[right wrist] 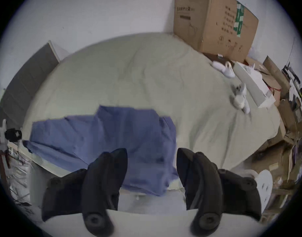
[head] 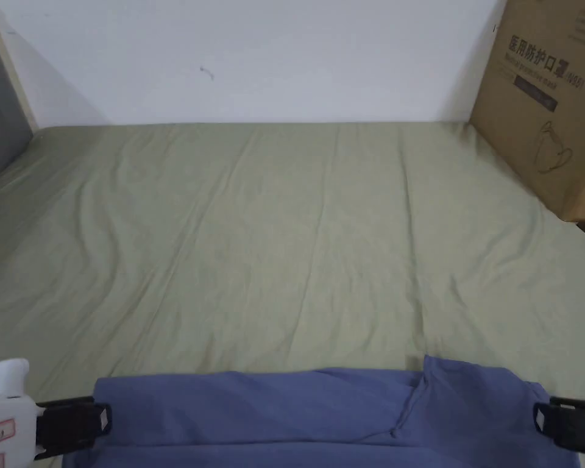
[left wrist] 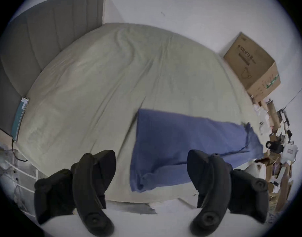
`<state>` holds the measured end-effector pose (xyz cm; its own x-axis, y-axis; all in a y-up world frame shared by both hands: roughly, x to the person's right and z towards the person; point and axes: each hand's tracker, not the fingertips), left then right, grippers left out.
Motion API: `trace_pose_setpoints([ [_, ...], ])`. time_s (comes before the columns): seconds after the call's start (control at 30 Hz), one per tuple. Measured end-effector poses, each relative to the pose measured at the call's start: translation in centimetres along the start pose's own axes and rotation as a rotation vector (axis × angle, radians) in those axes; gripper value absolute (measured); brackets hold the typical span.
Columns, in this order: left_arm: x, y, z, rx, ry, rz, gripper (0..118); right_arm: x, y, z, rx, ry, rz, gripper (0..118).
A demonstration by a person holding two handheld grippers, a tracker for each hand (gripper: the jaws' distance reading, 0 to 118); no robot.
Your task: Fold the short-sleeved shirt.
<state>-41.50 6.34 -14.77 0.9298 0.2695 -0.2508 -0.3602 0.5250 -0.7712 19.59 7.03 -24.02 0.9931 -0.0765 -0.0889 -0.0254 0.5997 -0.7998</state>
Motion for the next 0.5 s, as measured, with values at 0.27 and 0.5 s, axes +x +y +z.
trace_pose_setpoints([
  [0.27,-0.1,-0.8,-0.1,0.034,-0.015,0.013,0,-8.0,0.8,-3.3,0.052,0.115,0.019,0],
  [0.5,-5.2,-2.0,-0.5,0.029,-0.205,0.300,67,-14.2,0.0,-5.3,-0.005,0.199,0.116,0],
])
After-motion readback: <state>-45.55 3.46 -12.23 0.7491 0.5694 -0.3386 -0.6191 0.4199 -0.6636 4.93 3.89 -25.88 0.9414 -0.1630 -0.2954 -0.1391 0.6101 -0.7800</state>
